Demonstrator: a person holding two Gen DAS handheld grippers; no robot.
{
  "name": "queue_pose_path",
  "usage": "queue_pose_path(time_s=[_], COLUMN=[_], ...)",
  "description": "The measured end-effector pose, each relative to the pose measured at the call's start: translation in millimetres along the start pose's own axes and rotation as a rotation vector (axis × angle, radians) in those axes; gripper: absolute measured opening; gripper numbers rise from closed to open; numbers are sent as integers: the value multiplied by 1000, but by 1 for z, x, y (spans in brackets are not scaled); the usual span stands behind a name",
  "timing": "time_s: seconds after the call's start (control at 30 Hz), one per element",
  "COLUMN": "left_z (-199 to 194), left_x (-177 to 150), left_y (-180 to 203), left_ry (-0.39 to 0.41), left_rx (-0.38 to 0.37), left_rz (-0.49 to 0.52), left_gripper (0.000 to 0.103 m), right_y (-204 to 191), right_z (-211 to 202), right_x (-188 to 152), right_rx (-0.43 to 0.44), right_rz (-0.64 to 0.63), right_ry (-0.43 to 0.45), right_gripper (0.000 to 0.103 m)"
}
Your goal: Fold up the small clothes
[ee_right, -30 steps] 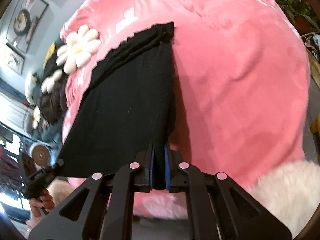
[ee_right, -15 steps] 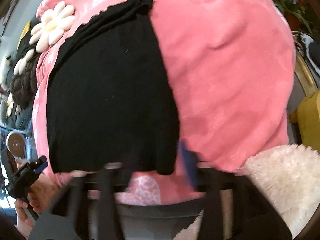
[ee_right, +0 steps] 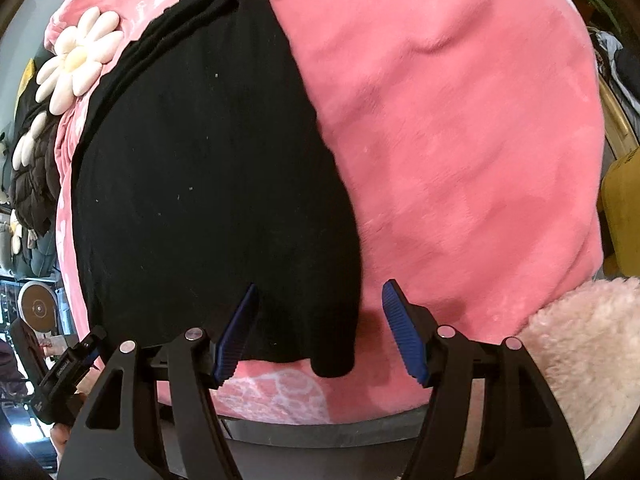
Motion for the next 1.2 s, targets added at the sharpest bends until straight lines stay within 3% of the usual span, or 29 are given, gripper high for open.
queue_pose_path(time_s=[0.37, 0.43, 0.47, 0.5, 0.53, 0.57, 0.6, 0.63, 0.73, 0.93, 1.2], left_z=[3, 2, 1, 1, -1, -3, -5, -9, -25, -74, -129], left_x=[0, -1, -2, -2, -2, -2, -2, -4, -3, -14, -45], left_y=[11, 11, 11, 10, 8, 6, 5, 5, 7, 11, -2], left_ry=[7, 10, 11, 14, 16, 19, 17, 8, 40, 115, 128], left_rx=[43, 40, 33, 31, 29, 12, -41, -96, -146, -199, -254], left_rz=[46, 47, 43, 38, 25, 12, -19, -52, -59, -23, -27], left_gripper=[66, 64, 63, 55, 41, 31, 4, 4, 4, 3, 3], right_y=[-4, -8, -11, -12, -13, -15, -18, -22, -26, -16, -14], right_z=[8, 7, 6, 6, 5, 2, -2, -8, -30, -74, -103], right_x=[-6, -7, -9, -11, -12, -13, -13, -14, -14, -22, -49], right_rx=[-53, -33, -3, 21, 41, 52, 68, 93, 153, 233, 259], right_rz=[-40, -50, -54, -50, -46, -50, -59, -67, -74, -79, -115], right_ry=[-2, -2, -7, -16, -22, -19, -10, 0, 25, 65, 59], right_gripper=[63, 43, 21, 9, 5, 5, 5, 5, 5, 5, 5])
Point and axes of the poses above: each gripper's, at about its wrist camera, not at the fingertips, and z roughly the way its jaws point, y to its right, x to its top, the point moved 10 cm from there along z, roughly the way its jaws point, and after that the axes turned 6 degrees about z, right-handed, at the moved point
